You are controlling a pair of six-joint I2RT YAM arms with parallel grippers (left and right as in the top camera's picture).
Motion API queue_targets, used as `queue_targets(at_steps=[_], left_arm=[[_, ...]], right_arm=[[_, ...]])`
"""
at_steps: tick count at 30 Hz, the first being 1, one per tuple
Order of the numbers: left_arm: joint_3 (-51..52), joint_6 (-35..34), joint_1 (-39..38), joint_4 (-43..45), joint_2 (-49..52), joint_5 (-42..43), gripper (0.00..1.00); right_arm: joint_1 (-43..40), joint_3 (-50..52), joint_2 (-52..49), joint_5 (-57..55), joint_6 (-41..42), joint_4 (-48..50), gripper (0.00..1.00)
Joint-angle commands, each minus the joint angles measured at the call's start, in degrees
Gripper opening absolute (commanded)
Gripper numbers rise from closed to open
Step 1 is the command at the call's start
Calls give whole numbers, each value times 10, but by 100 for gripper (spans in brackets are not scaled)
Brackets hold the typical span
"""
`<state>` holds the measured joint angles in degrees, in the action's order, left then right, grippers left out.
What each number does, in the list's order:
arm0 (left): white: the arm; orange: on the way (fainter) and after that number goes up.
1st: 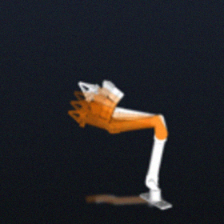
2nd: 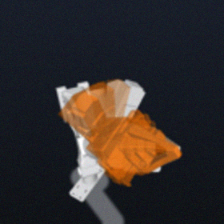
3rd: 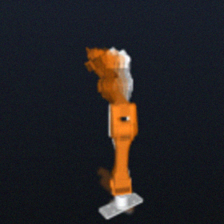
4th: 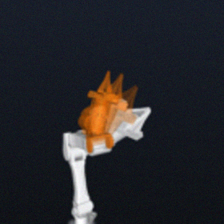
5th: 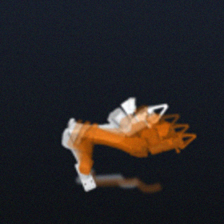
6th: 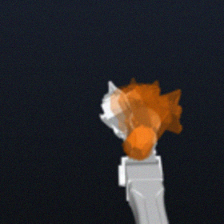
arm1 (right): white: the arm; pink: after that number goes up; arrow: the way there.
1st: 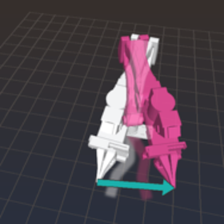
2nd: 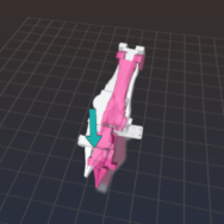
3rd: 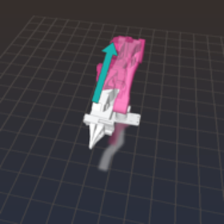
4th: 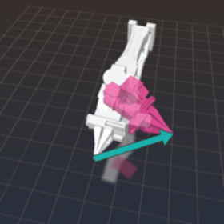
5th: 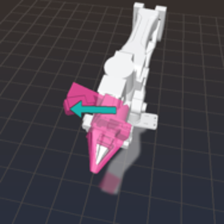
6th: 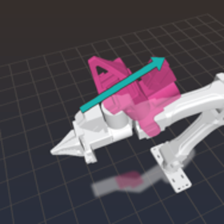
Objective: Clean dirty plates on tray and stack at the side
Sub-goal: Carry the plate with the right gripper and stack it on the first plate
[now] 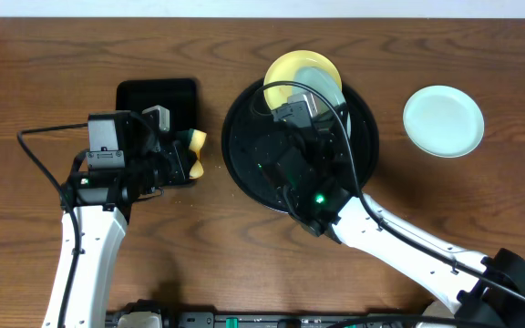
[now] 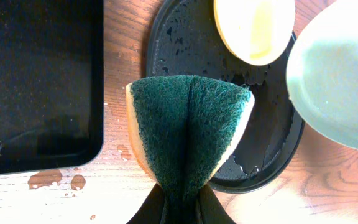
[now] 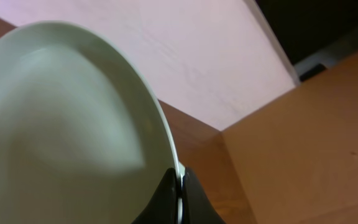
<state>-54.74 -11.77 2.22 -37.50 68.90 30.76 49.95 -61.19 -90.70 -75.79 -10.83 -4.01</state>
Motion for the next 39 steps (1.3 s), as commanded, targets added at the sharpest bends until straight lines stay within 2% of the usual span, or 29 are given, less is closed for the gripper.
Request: queue_targets(at_steps=[1, 5, 7, 12, 14, 21, 24, 29, 30, 32, 35, 37, 39], left_arm=[[-1, 10, 3, -3, 1, 10, 8], [-1, 10, 3, -7, 1, 9, 8], [-1, 10, 3, -7, 1, 9, 8], [-1, 10, 3, -7, 1, 2, 7], [-1, 10, 3, -7, 1, 0, 8], [-1, 10, 3, -7, 1, 0, 8], [-1, 10, 3, -11, 1, 0, 8], [-1, 10, 3, -10, 1, 0, 8], [-1, 10, 3, -10, 1, 0, 8], [-1, 10, 3, -10, 1, 0, 8], [-1, 10, 3, -10, 1, -4, 8], [-1, 10, 3, -10, 1, -4, 8], [-1, 10, 3, -10, 1, -4, 8]], right_arm=[[-5, -7, 8, 68, 11, -20, 1], [-52, -7, 38, 210, 118, -102, 1], [-110, -7, 62, 328, 182, -143, 1], [-315, -7, 92, 613, 252, -169, 1], [-439, -7, 85, 717, 258, -175, 1], [-663, -7, 14, 787, 297, -149, 1], [-709, -7, -30, 826, 297, -111, 1], [-730, -7, -88, 827, 290, -45, 1], [-730, -7, -100, 827, 263, -29, 13], [-730, -7, -103, 827, 260, -30, 52], [-730, -7, -95, 846, 251, -42, 59], [-730, -7, -78, 916, 169, -59, 61], [-727, -23, -61, 979, 132, -82, 59]])
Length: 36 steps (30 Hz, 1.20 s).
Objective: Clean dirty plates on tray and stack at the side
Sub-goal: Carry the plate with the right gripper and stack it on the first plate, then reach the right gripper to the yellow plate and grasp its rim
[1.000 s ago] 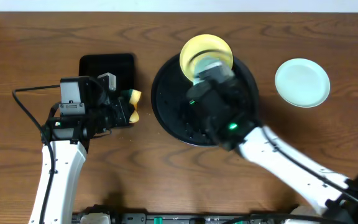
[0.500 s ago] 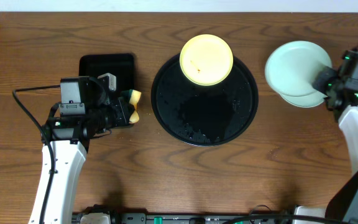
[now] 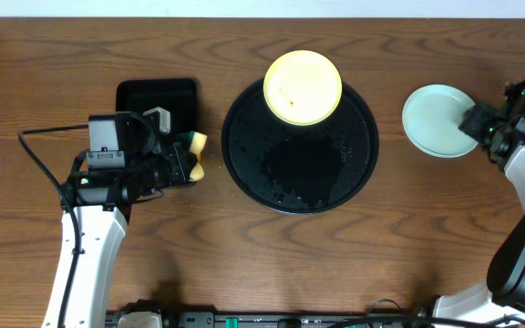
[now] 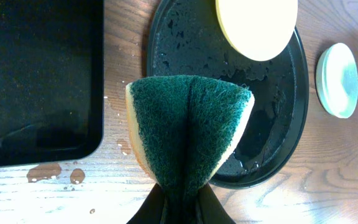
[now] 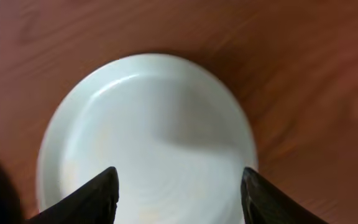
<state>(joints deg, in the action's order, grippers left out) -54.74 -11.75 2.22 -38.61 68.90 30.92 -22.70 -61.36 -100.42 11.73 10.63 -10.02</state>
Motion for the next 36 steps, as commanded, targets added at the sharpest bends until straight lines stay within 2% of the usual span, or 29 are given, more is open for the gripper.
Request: queue_targets(at_steps=[1, 2, 7, 9, 13, 16, 18, 24, 27, 36], left_arm=[[-1, 10, 3, 1, 1, -6, 8], [-1, 10, 3, 1, 1, -6, 8], [-1, 10, 3, -2, 1, -21, 8], [-1, 10, 3, -2, 1, -20, 8], [-1, 10, 3, -6, 1, -20, 8], [-1, 10, 3, -15, 1, -21, 8], [-1, 10, 3, -17, 1, -20, 8], [-1, 10, 3, -19, 1, -20, 8], [-1, 10, 3, -20, 1, -20, 8], [-1, 10, 3, -21, 1, -20, 8]], right_arm=[[3, -42, 38, 117, -82, -50, 58], [5, -63, 38, 129, -88, -78, 57], [82, -296, 21, 157, -184, -348, 55], [171, -403, -11, 143, -200, -392, 55], [241, -440, -61, 114, -212, -345, 54], [285, -450, -128, 115, -221, -285, 64], [303, -450, -173, 117, -221, -238, 66], [331, -450, -272, 85, -236, -118, 66], [334, -450, -309, 59, -247, -65, 64], [334, -450, -347, 58, -246, -63, 56]])
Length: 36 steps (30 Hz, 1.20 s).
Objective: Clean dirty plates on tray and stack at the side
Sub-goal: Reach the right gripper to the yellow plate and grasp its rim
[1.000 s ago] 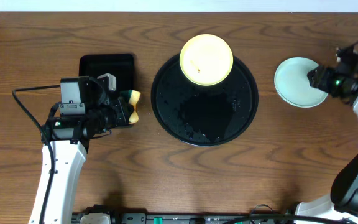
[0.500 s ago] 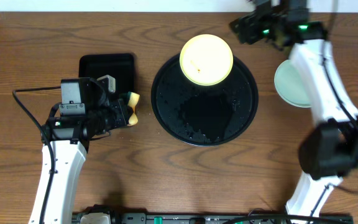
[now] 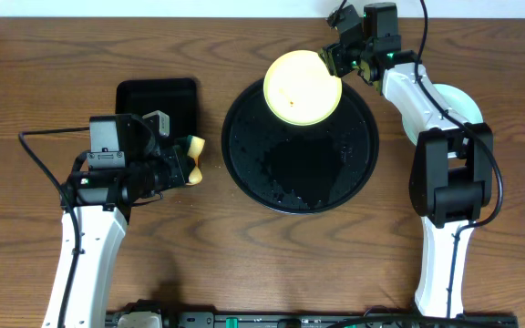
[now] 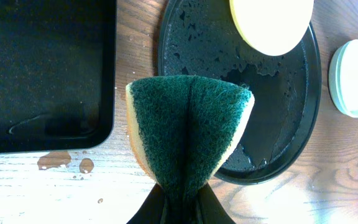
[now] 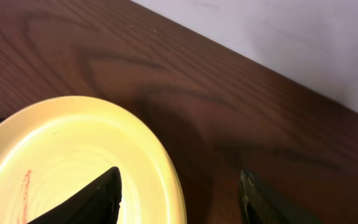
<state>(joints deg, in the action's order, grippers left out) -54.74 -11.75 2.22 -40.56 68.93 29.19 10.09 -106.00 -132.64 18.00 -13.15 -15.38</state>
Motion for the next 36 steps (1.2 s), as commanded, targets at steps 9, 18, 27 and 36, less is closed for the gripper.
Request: queue_targets(at_steps=[9, 18, 27, 36], left_arm=[[-1, 10, 3, -4, 0, -3, 8], [-1, 10, 3, -7, 0, -3, 8], [-1, 10, 3, -7, 0, -3, 8], [-1, 10, 3, -6, 0, -3, 8]], right_arm=[[4, -3, -35, -5, -9, -67, 45], [3, 2, -35, -21, -8, -76, 37], [3, 2, -35, -21, -8, -94, 18], [-15, 2, 46, -39, 86, -132, 1]])
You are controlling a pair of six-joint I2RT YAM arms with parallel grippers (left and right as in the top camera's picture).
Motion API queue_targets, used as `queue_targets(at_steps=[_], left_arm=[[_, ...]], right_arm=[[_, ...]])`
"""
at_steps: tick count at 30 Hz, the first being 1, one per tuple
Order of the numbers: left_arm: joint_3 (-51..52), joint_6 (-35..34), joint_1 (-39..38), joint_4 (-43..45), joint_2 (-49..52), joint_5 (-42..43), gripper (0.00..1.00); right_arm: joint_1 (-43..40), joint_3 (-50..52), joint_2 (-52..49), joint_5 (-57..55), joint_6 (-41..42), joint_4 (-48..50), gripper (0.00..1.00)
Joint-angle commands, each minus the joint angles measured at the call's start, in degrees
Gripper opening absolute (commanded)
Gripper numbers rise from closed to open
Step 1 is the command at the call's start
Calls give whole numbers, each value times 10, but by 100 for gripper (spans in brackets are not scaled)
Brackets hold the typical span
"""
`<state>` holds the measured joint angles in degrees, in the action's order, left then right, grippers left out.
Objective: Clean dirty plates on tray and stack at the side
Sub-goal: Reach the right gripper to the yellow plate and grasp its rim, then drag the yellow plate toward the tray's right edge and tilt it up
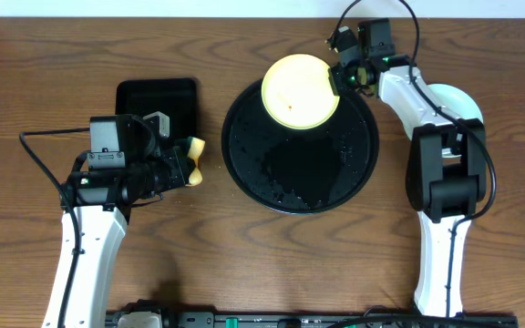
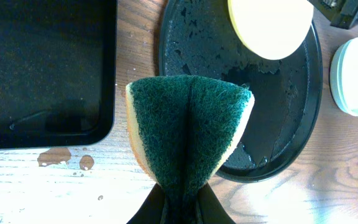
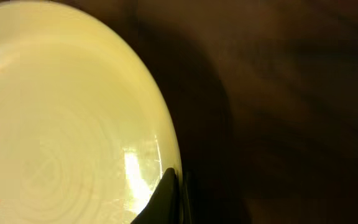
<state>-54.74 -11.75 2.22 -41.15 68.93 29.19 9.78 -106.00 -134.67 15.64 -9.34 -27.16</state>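
A yellow plate with a small red smear lies at the far edge of the round black tray. My right gripper is shut on the plate's right rim; in the right wrist view the rim runs between the closed fingers. A pale green plate rests on the table at the right, partly hidden by the right arm. My left gripper is shut on a folded green-and-yellow sponge, held left of the tray beside the sponge dish.
A rectangular black dish sits left of the tray, with water drops on the wood by its near edge. The tray surface is wet. The right arm reaches over the table's far right part.
My right gripper stood open at the yellow plate's right rim; now it is shut on that rim. The plate has shifted slightly left. The left arm and sponge are unchanged.
My right gripper first held the pale green plate up over the tray. Then it stood open over that plate, set down at the table's right side. Later it was open at the yellow plate's rim, and now it grips it. The left gripper kept the sponge throughout.
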Motion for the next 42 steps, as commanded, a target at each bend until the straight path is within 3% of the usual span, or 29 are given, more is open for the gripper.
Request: queue_targets(at_steps=[1, 9, 17, 33, 42], left_arm=[[-1, 10, 3, 0, 0, -3, 8], [-1, 10, 3, 0, 0, -3, 8], [-1, 10, 3, -2, 0, -3, 8], [-1, 27, 3, -2, 0, -3, 8], [-1, 30, 3, -2, 0, -3, 8]], right_arm=[[-15, 2, 85, -26, 60, -33, 1], [-55, 2, 212, -82, 164, -272, 1], [-91, 19, 221, -81, 203, -444, 1], [-86, 217, 222, -83, 216, -334, 2], [-86, 235, 222, -83, 204, -329, 25]])
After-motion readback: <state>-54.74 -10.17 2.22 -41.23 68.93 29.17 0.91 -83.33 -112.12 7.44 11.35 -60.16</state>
